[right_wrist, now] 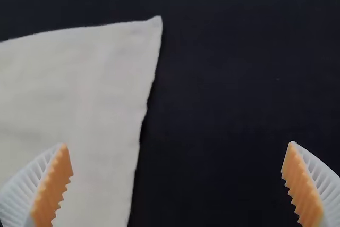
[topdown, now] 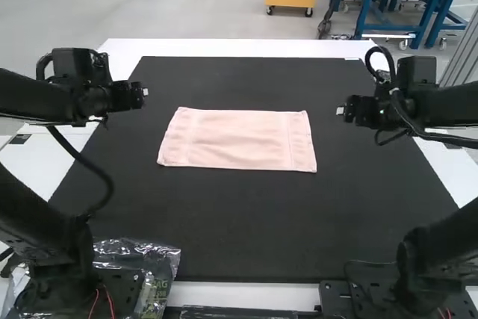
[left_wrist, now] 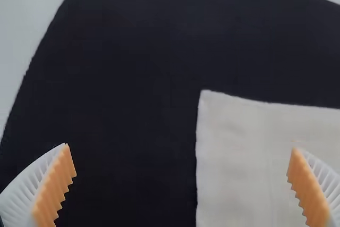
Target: Fold the towel.
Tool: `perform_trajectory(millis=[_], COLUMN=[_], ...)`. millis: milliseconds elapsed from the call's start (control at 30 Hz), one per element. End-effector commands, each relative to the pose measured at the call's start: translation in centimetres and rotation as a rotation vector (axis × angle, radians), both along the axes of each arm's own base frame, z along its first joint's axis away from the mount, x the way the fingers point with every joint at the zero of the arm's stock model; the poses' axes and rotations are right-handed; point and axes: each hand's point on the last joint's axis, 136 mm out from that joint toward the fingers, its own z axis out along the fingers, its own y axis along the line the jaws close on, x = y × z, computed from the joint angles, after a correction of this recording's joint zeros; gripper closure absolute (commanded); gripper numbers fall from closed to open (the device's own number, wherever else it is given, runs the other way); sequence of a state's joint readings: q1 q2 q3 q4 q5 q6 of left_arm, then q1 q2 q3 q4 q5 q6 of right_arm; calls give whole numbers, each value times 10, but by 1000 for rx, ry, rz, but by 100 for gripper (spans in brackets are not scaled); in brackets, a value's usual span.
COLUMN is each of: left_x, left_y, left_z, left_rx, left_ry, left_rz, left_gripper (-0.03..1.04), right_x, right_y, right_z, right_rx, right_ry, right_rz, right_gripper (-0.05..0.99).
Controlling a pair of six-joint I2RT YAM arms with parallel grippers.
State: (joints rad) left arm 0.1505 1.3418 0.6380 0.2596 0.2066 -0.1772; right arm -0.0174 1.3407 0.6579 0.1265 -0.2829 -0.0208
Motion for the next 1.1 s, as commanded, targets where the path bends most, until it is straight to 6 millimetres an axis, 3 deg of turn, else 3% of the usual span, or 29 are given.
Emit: perform_trajectory(millis=[0,233,500,867,1067], left_x=[12,28,54,85,98], left_y=[-15,-17,-18,-38,-38], left_z=[-2,-54,-94,-108,-117], left_rx=[-42,-46,27,132,155], left_ry=[5,98,135,122,128], left_rz=[-83,-126,-176,-280,-282], left_gripper=[6,5,5,5,5], right_x=[1,5,29,71,95], right_y=[4,17,50,66,77], right_z=[10,-4,-46,-70,-84], right_rx=[38,27,30,20,10], right_ry=[-38,-82,-24,-39,-40], right_rz=[9,49,128,163,185], right_gripper=[3,3,3,3,3])
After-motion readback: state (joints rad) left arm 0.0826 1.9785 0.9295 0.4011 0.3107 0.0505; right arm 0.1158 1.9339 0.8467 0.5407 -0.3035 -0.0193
